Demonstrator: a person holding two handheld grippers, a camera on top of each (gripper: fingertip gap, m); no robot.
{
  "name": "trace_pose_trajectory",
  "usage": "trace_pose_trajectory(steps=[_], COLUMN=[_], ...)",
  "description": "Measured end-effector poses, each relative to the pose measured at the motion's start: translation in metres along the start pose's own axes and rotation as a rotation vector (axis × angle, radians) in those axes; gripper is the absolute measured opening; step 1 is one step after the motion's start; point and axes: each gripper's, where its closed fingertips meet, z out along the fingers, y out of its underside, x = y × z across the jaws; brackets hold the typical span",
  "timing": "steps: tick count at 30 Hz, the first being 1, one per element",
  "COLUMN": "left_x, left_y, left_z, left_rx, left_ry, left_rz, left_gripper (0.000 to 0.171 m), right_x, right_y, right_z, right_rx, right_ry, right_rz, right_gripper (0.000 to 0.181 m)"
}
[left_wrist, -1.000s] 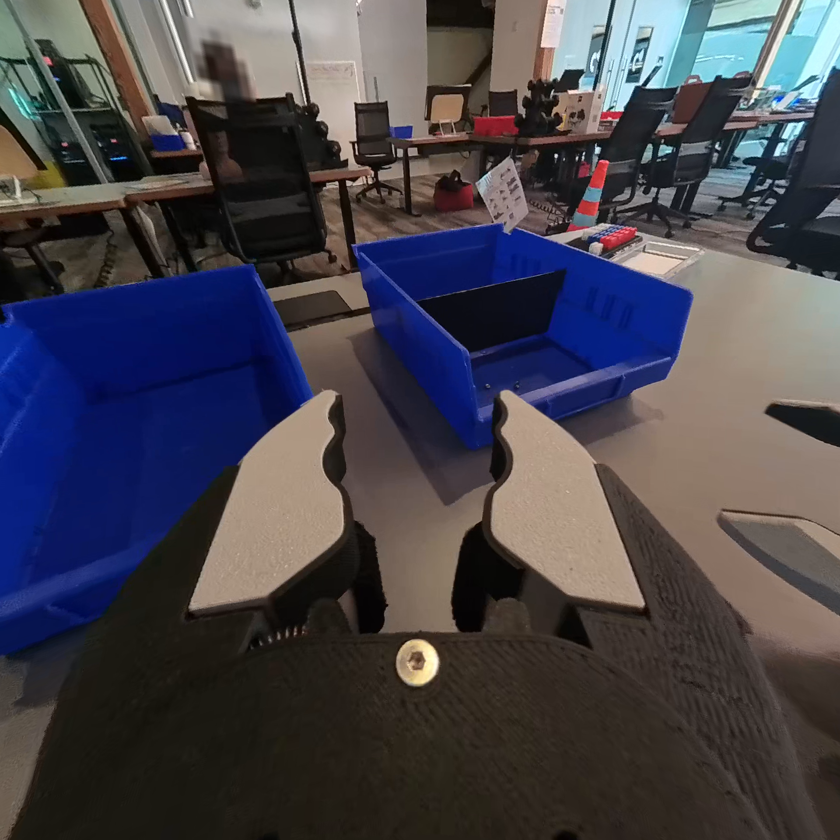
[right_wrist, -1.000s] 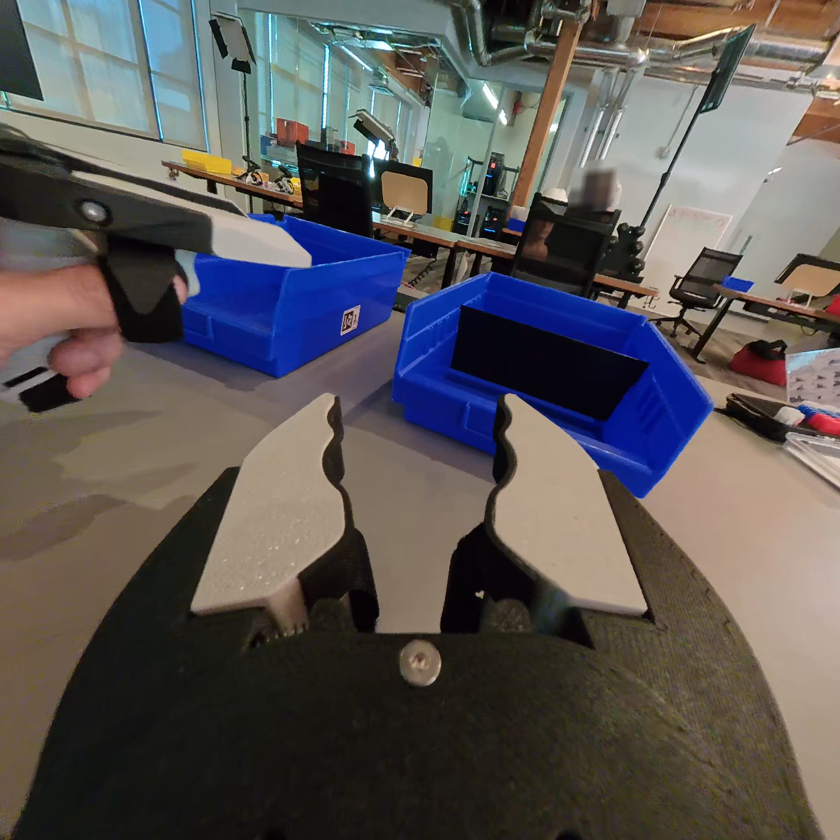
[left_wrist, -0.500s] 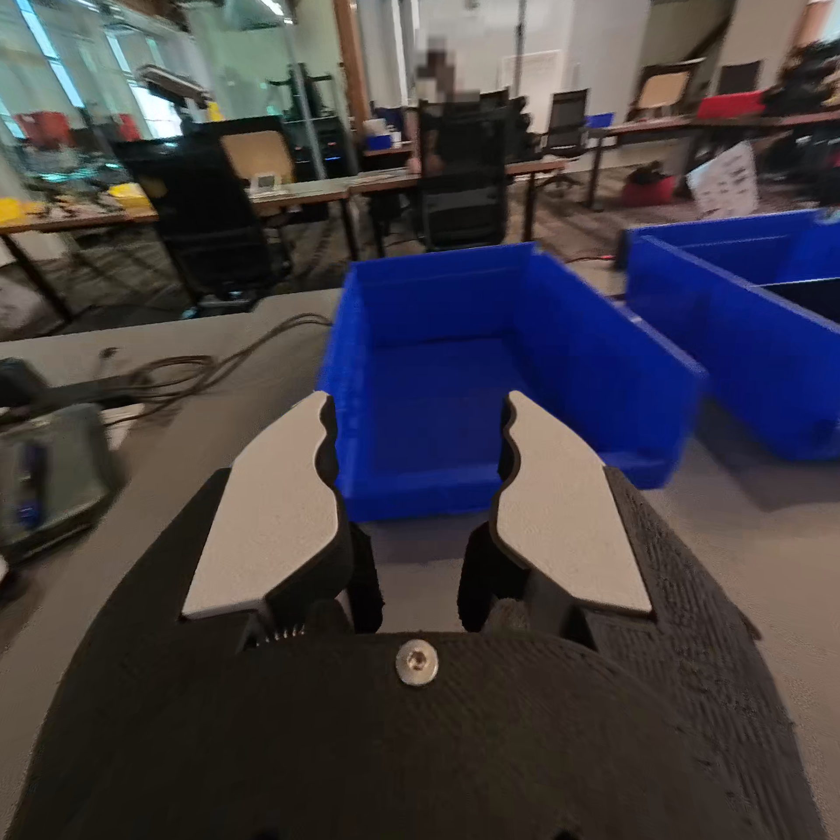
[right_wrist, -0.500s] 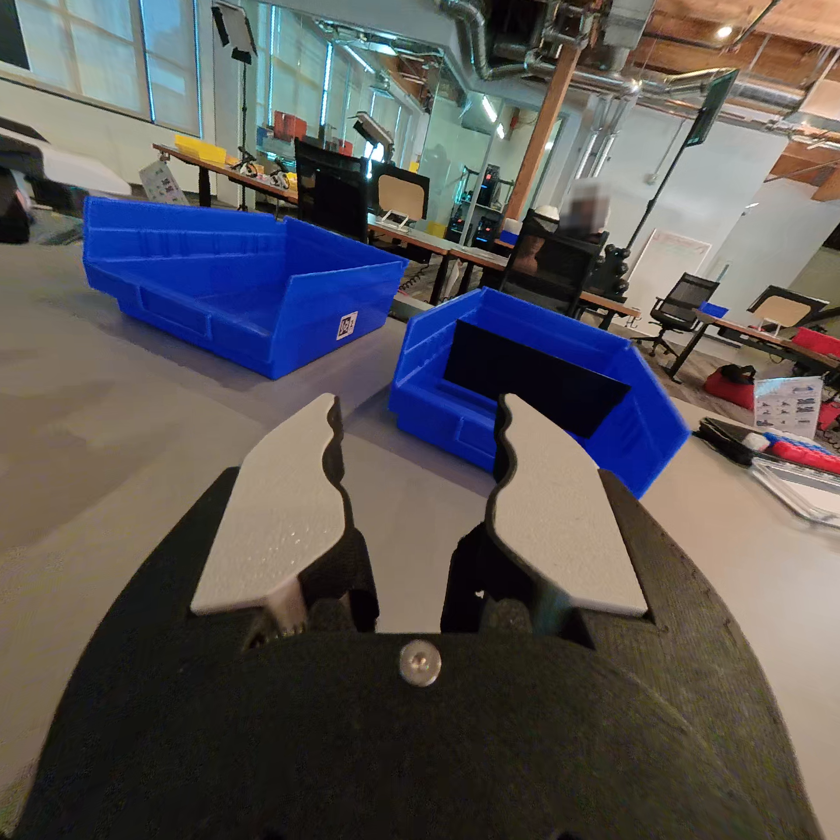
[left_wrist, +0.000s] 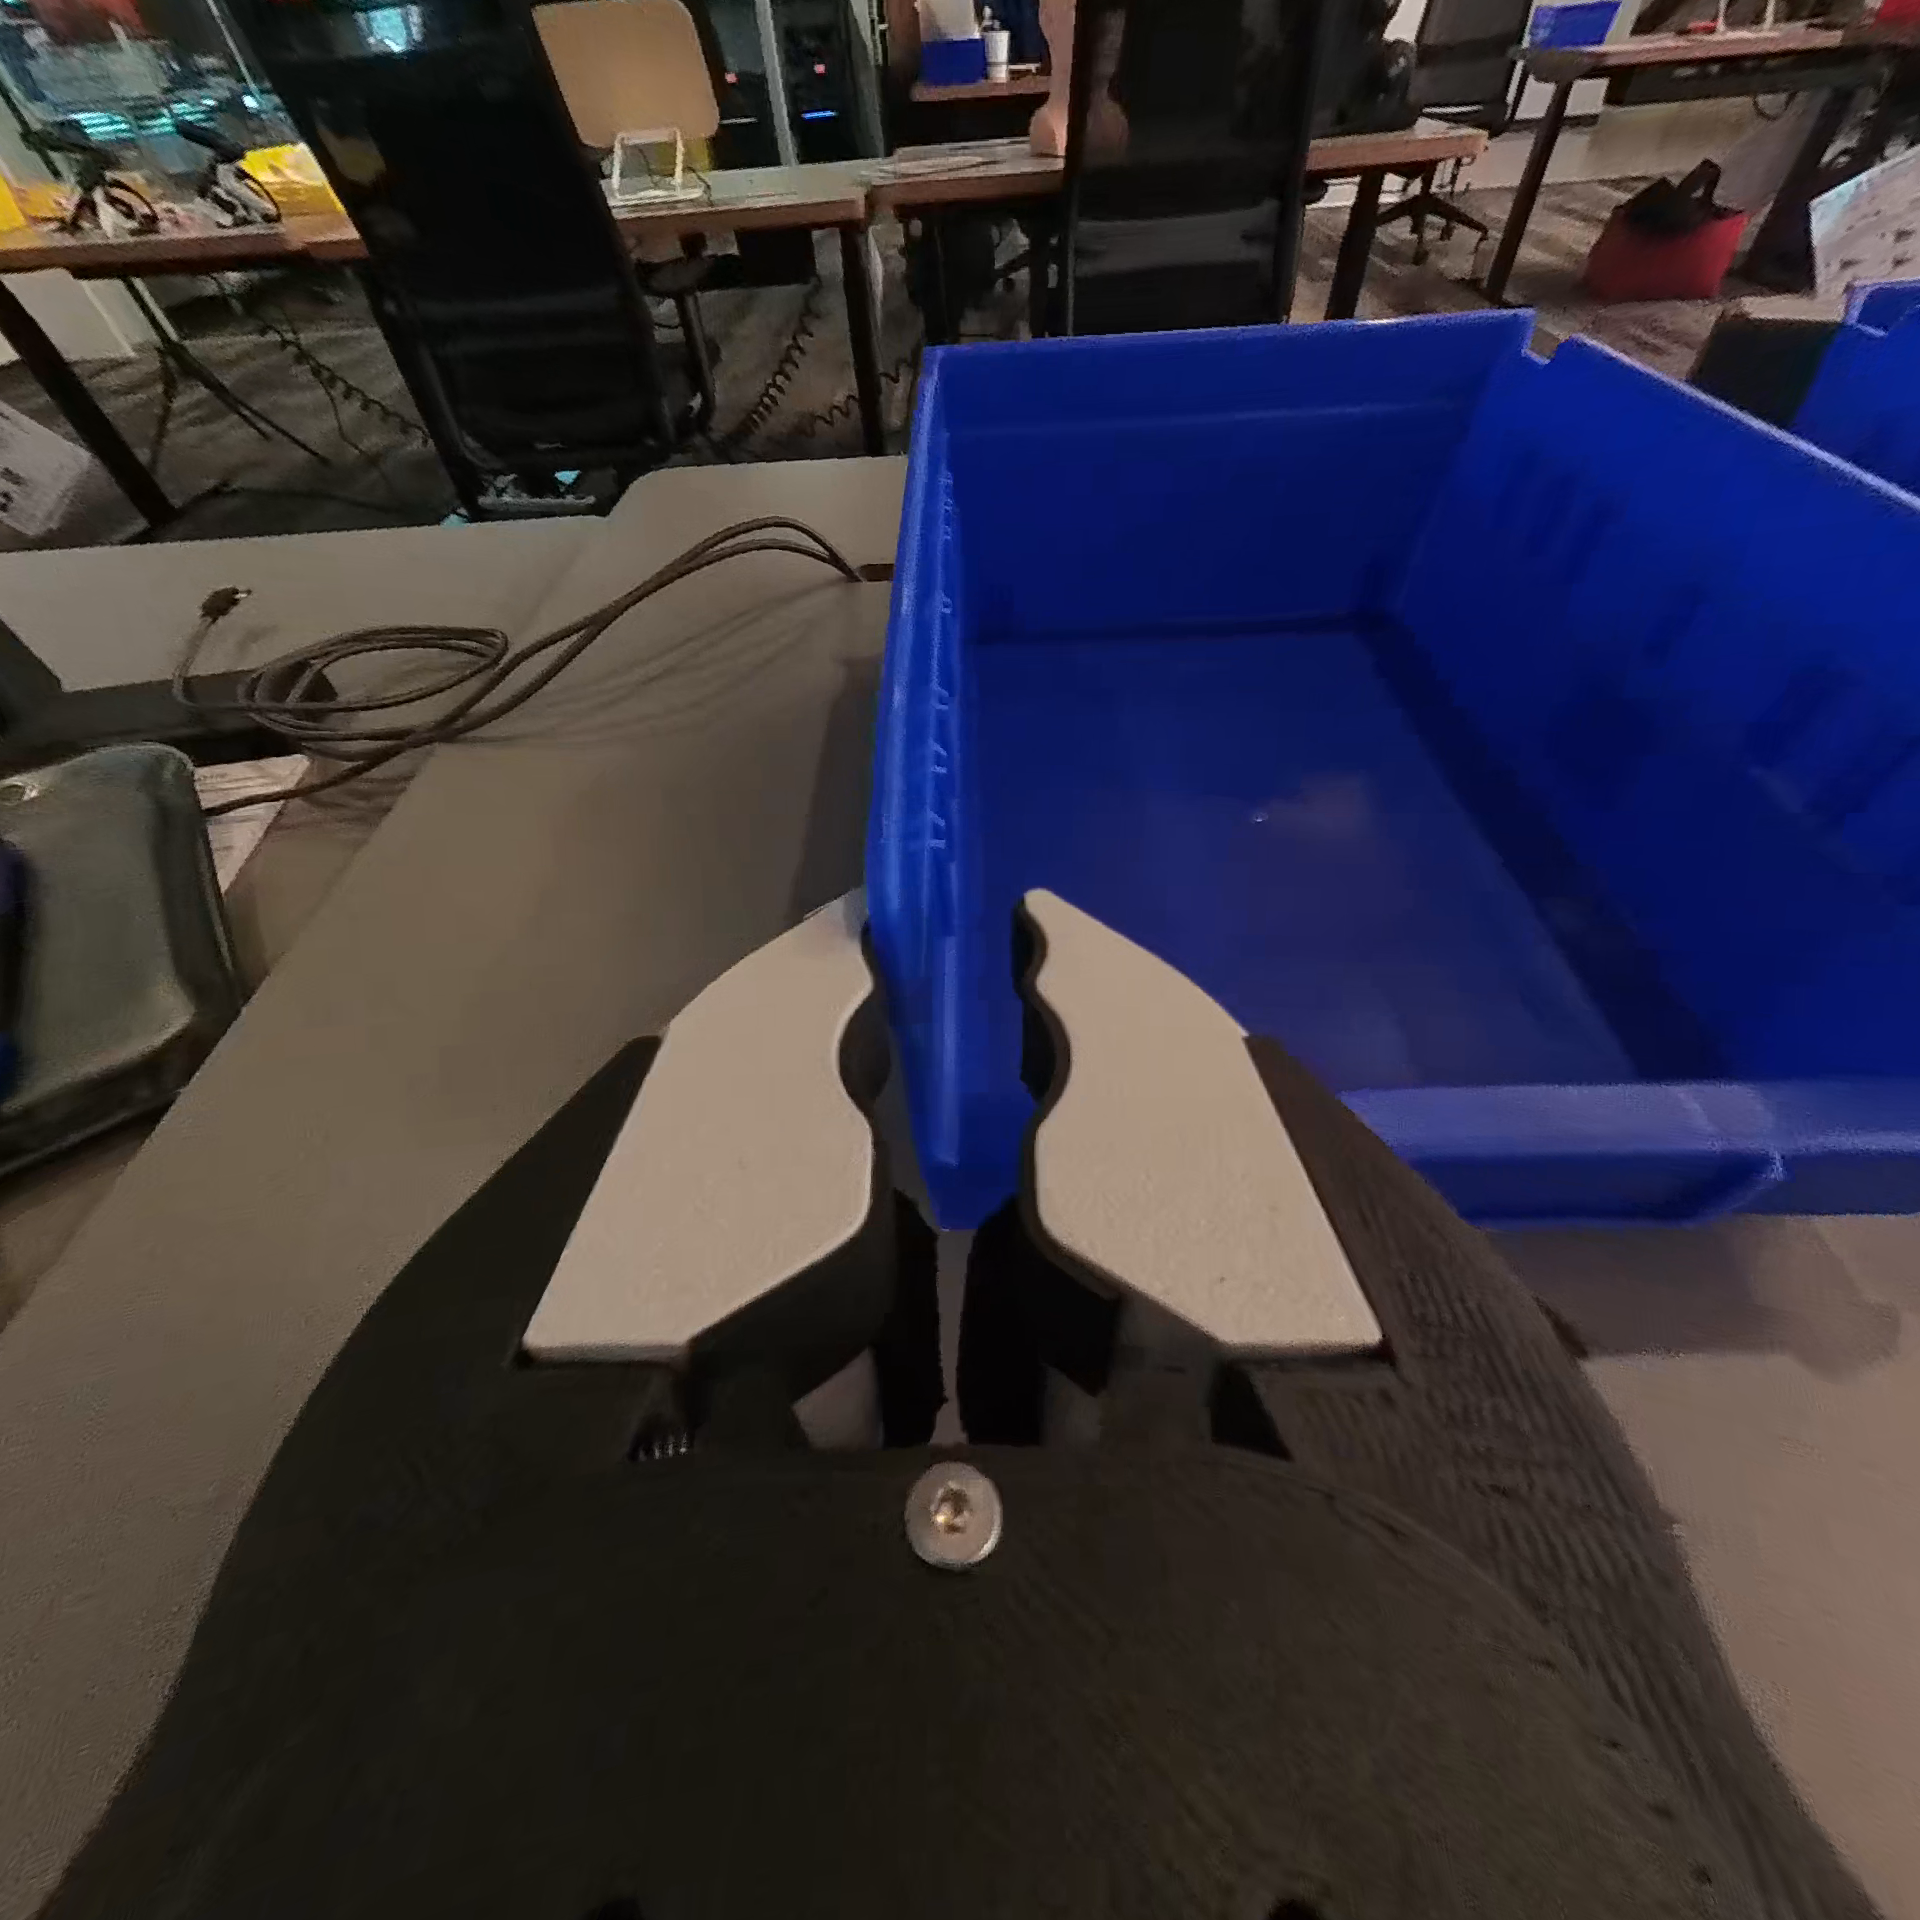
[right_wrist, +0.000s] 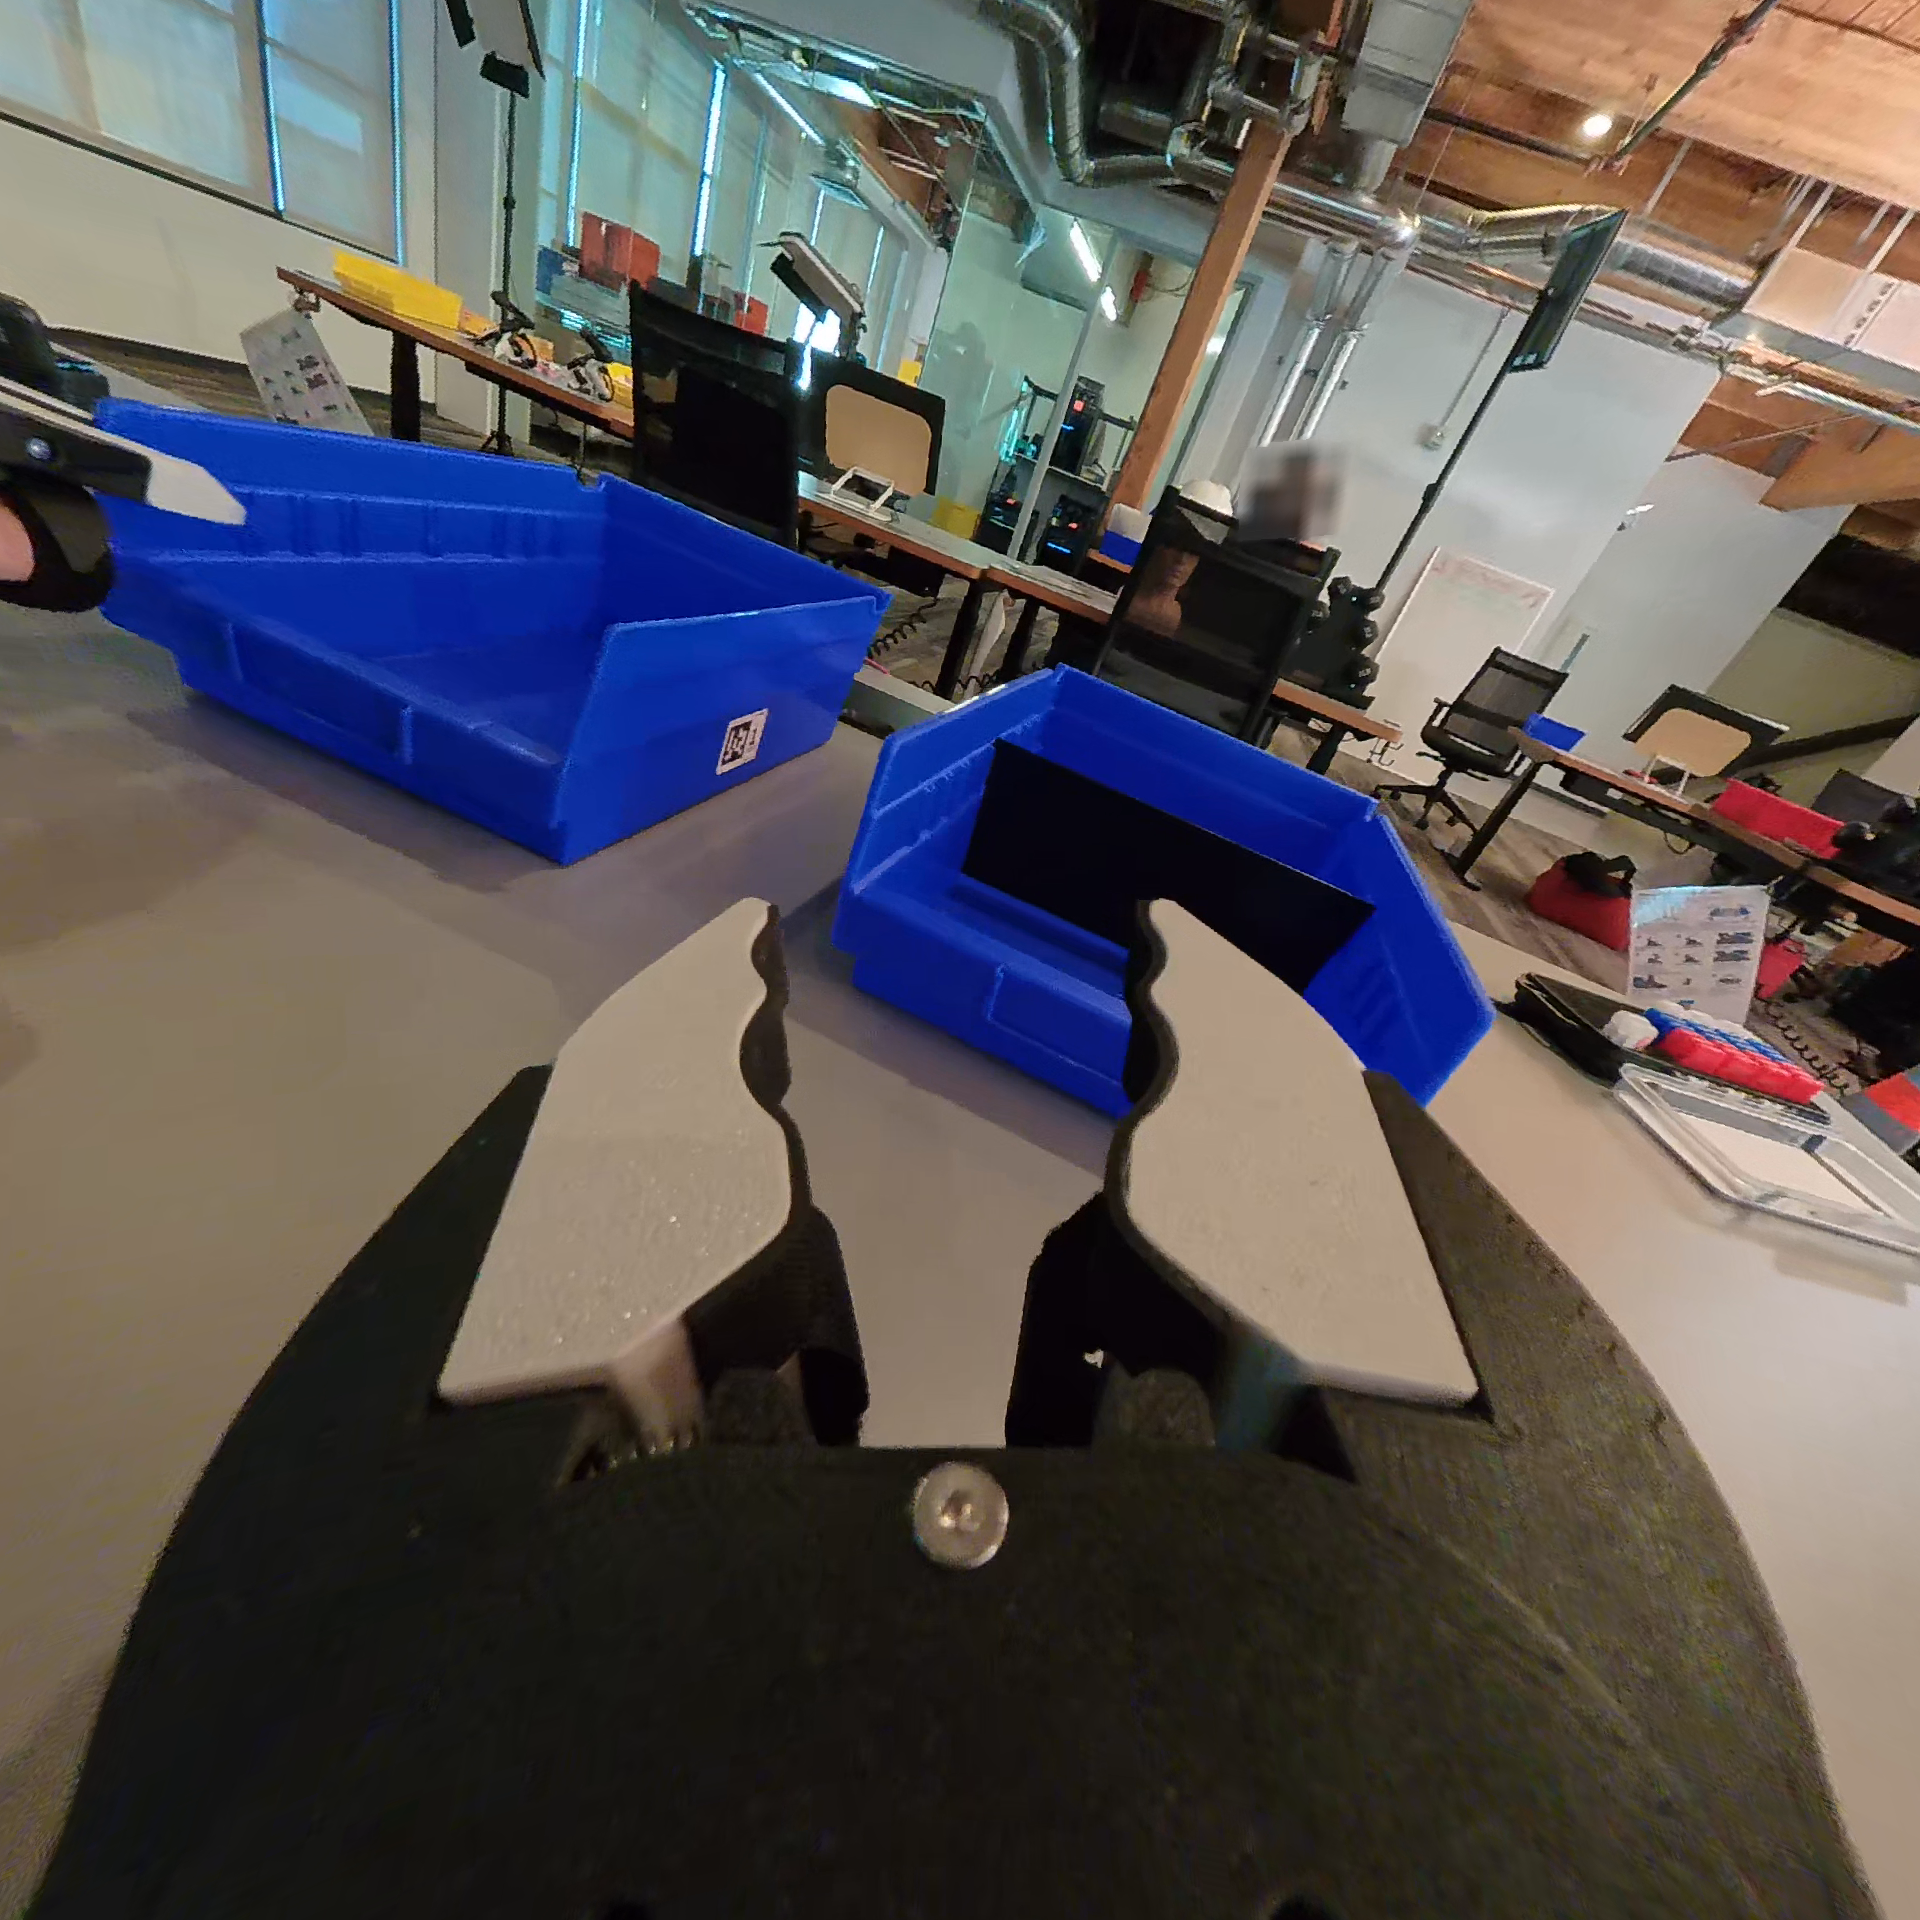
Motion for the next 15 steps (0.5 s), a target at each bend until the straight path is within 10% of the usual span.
trace_pose_trajectory(steps=[15], left_x=[-0.0043], left_y=[-0.0059], left_z=[0.0080], left_rx=[0.025], left_ry=[-0.006], left_rz=[-0.002], left_gripper=[0.005], right_x=[0.0063], right_y=[0.0012], right_z=[-0.0018], right_rx=[-0.005], right_ry=[0.015], right_rz=[-0.005], right_gripper=[0.062])
